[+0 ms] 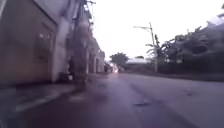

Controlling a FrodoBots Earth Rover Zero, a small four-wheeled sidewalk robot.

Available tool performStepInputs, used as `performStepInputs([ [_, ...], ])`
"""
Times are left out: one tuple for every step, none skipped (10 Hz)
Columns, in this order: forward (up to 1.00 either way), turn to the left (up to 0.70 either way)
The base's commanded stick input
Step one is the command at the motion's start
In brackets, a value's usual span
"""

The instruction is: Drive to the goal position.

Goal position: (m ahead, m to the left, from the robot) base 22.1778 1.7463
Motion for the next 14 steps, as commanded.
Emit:
performStepInputs([
  [0.7, -0.35],
  [0.7, -0.35],
  [0.7, -0.35],
  [0.7, 0.0],
  [0.7, 0.0],
  [0.7, 0.0],
  [0.7, 0.0],
  [0.7, 0.0],
  [0.7, 0.0],
  [0.7, 0.0],
  [0.7, 0.0],
  [0.7, 0.0],
  [0.7, 0.0],
  [0.7, 0.0],
])
